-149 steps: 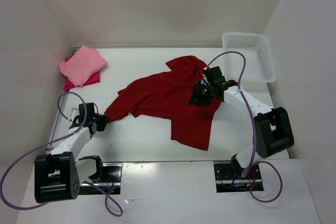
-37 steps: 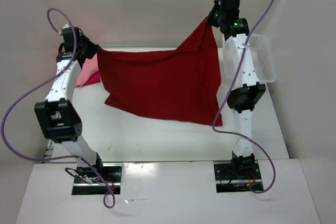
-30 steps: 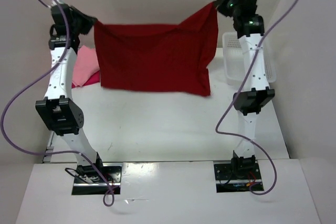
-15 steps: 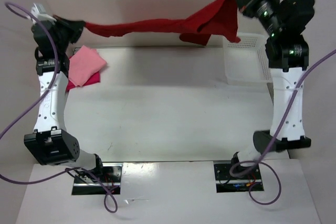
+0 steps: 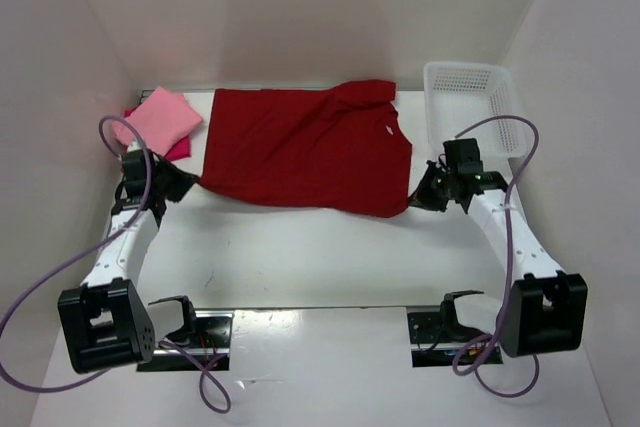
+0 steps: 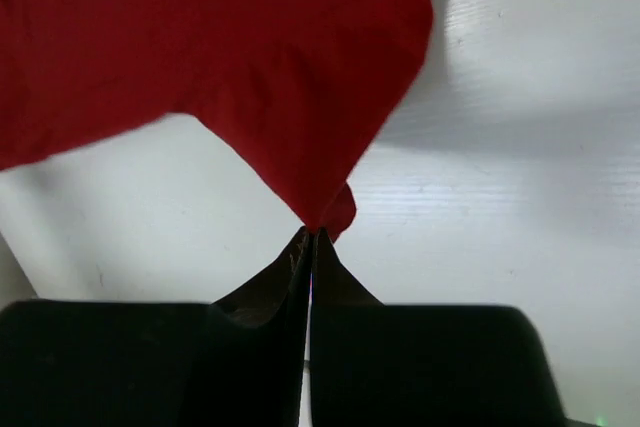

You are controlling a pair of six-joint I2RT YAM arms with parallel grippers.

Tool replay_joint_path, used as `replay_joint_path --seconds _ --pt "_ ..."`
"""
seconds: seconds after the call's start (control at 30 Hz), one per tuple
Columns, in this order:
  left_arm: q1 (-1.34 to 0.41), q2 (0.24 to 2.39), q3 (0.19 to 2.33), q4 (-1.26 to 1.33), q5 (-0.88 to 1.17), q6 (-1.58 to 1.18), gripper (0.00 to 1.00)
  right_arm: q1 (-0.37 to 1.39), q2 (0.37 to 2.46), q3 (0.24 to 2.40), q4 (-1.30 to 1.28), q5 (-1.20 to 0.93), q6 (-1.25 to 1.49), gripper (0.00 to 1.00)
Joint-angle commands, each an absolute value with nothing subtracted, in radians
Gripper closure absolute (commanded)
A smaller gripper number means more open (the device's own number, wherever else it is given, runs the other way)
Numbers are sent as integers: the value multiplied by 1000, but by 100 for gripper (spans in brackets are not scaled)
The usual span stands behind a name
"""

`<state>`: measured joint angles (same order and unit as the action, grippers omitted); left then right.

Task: Fold and stack the t-shirts
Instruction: Flatten out the tshirt, then fold the flattened tshirt in 1/3 of the way

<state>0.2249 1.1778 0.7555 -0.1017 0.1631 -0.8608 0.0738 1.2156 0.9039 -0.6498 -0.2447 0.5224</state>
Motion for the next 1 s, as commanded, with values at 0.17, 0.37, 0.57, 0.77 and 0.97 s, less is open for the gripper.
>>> replay_joint_path --seconds 0.17,0.37,0.57,0.77,0.97 --pt "227 1009 646 -306 131 -775 100 71 1042 933 -886 -265 514 100" --pt "227 960 758 -494 158 -746 100 163 901 948 -1066 -207 595 100" --pt "227 951 770 -535 160 -736 100 163 887 1092 -1236 -164 604 100" --pt "227 980 802 -545 107 -716 100 163 864 1068 -1293 -129 614 100" --pt "236 1041 811 -448 118 -727 100 163 1008 1081 -1093 -86 614 100"
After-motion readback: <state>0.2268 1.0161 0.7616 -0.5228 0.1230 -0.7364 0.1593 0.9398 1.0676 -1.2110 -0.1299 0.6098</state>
